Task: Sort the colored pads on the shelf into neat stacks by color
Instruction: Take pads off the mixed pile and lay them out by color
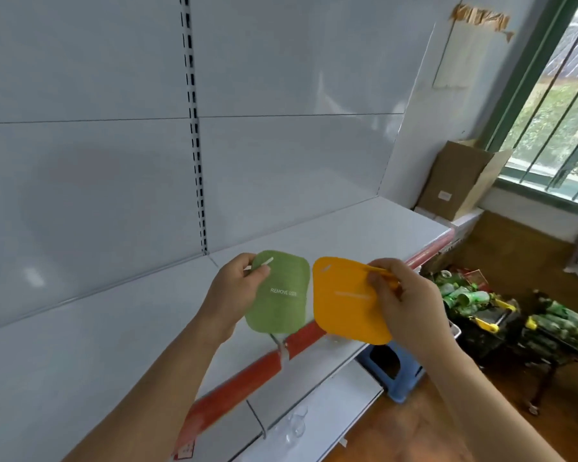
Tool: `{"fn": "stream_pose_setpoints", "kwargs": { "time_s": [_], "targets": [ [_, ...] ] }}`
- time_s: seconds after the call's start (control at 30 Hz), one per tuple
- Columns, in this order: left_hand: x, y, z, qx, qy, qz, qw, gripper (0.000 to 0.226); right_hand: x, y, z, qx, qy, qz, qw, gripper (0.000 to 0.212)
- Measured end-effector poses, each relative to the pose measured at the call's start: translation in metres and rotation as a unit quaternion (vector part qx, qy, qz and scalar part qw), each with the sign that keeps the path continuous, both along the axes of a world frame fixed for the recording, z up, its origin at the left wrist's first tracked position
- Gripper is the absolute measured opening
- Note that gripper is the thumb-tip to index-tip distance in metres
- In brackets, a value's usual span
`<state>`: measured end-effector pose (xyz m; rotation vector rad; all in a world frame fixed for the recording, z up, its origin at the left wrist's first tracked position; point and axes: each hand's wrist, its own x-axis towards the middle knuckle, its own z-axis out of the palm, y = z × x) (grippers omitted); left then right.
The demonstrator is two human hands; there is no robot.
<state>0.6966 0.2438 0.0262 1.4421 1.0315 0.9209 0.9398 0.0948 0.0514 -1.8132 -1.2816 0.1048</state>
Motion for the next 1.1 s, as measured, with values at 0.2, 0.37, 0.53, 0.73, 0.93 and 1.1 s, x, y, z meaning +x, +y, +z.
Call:
{"fn": "stream_pose_setpoints", "kwargs": {
  "time_s": [0.2,0.37,0.53,0.73,0.93,1.1],
  "targets": [
    [0.042,0.062,-0.015,-0.075,-0.015,0.037,0.996,0.014,0.059,0.068,0.005,-0.019,-0.007,0.012,1.0,0.021],
    [0.057,0.107,-0.031,-0.12,-0.014,0.112,0.986,0.021,0.097,0.14,-0.005,-0.039,0.015,0.058,0.997,0.019],
    [0.061,0.132,-0.057,-0.127,0.031,0.218,0.967,0.025,0.123,0.219,-0.026,-0.079,0.007,0.149,0.986,0.02],
    [0.067,0.132,-0.058,-0.066,0.201,0.284,0.935,0.014,0.14,0.299,-0.051,-0.161,-0.009,0.268,0.95,0.02],
    [0.067,0.131,-0.055,-0.02,0.394,0.334,0.856,0.014,0.137,0.338,-0.074,-0.177,-0.029,0.312,0.933,0.018],
    [0.068,0.139,-0.058,-0.015,0.411,0.356,0.839,0.02,0.128,0.357,-0.087,-0.176,-0.048,0.325,0.928,0.018]
  ]
}}
